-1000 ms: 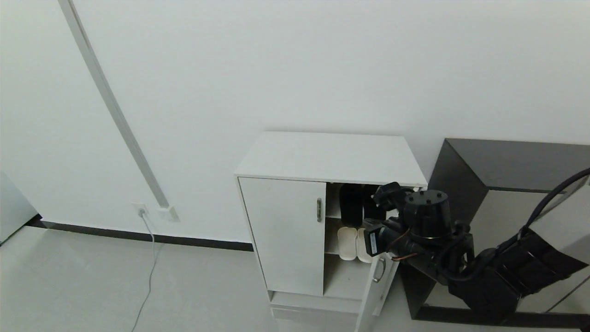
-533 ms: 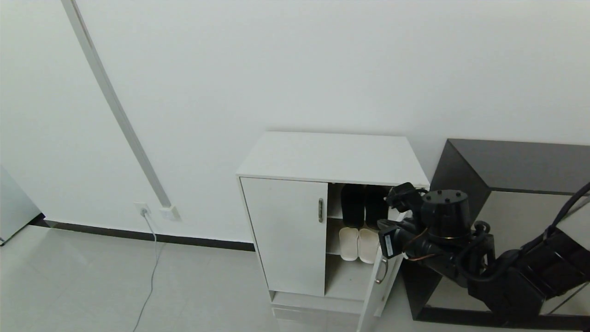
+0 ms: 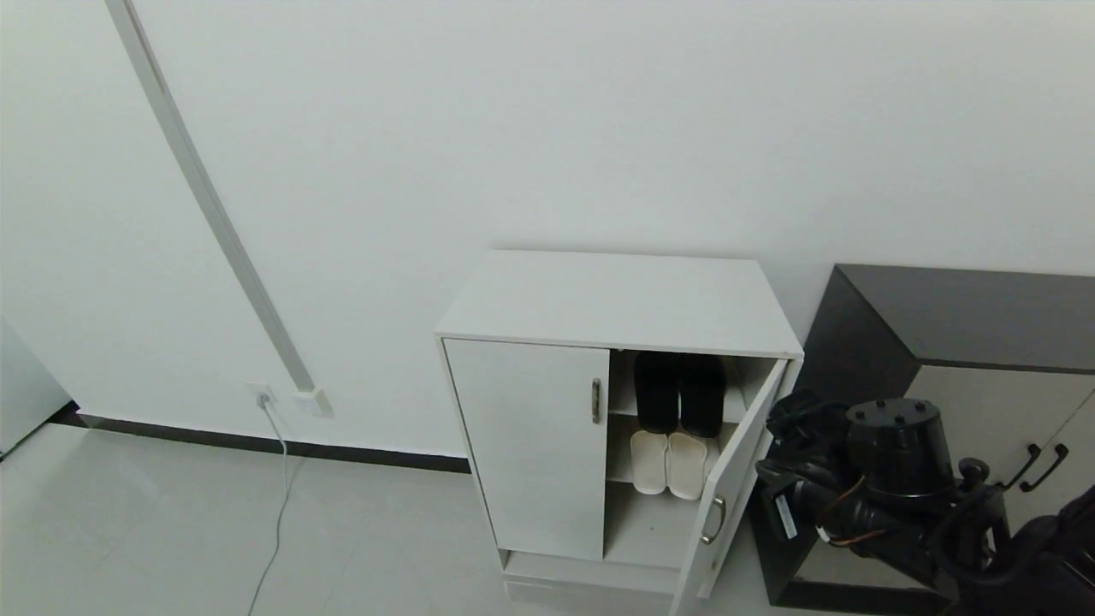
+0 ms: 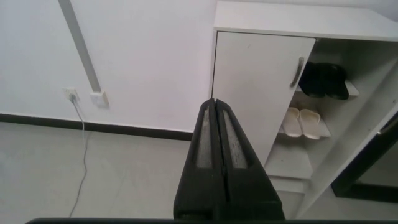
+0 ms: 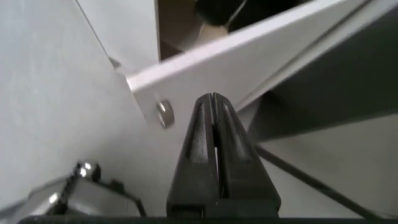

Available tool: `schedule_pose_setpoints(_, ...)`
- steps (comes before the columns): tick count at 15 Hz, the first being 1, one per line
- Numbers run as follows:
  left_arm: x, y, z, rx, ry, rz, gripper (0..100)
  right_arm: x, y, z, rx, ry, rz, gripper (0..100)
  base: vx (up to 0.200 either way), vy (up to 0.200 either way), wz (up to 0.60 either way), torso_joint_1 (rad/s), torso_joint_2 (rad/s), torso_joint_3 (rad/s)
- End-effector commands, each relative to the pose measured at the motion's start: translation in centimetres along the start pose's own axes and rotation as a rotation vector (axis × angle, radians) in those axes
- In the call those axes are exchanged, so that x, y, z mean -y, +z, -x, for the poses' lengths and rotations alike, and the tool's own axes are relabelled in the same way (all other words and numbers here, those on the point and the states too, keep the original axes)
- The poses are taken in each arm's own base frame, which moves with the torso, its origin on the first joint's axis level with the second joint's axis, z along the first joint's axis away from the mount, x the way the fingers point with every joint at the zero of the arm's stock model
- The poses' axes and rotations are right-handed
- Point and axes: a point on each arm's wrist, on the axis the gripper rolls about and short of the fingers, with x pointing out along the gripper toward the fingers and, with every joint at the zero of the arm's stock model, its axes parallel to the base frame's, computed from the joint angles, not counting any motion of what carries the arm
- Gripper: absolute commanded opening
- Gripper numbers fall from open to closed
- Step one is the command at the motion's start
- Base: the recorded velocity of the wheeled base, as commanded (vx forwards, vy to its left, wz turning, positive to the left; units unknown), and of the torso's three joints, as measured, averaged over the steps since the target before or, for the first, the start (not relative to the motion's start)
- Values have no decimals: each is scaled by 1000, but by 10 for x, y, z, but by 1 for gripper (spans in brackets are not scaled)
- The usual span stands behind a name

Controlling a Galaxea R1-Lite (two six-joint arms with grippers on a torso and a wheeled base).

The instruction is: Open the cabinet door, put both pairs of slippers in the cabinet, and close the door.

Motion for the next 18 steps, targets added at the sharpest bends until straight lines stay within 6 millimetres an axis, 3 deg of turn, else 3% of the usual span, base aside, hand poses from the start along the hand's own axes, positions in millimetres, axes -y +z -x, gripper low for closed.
schedule_pose_setpoints(1, 0, 0, 0, -2, -1, 1, 0, -4, -15, 6, -53, 21, 15, 0, 0, 0, 0, 0, 0, 0)
schedule_pose_setpoints(5, 0, 0, 0, -2, 1, 1, 0, -12, -17, -5, -49, 38, 23, 0, 0, 0, 0, 0, 0, 0)
schedule_pose_setpoints(10, 0, 0, 0, -2, 1, 1, 0, -19, -20, -33, -4, 35, 11, 0, 0, 0, 0, 0, 0, 0)
schedule_pose_setpoints(18, 0, 0, 0, -2, 1, 2, 0, -29, -18, -95, 90, 11, -28, 0, 0, 0, 0, 0, 0, 0)
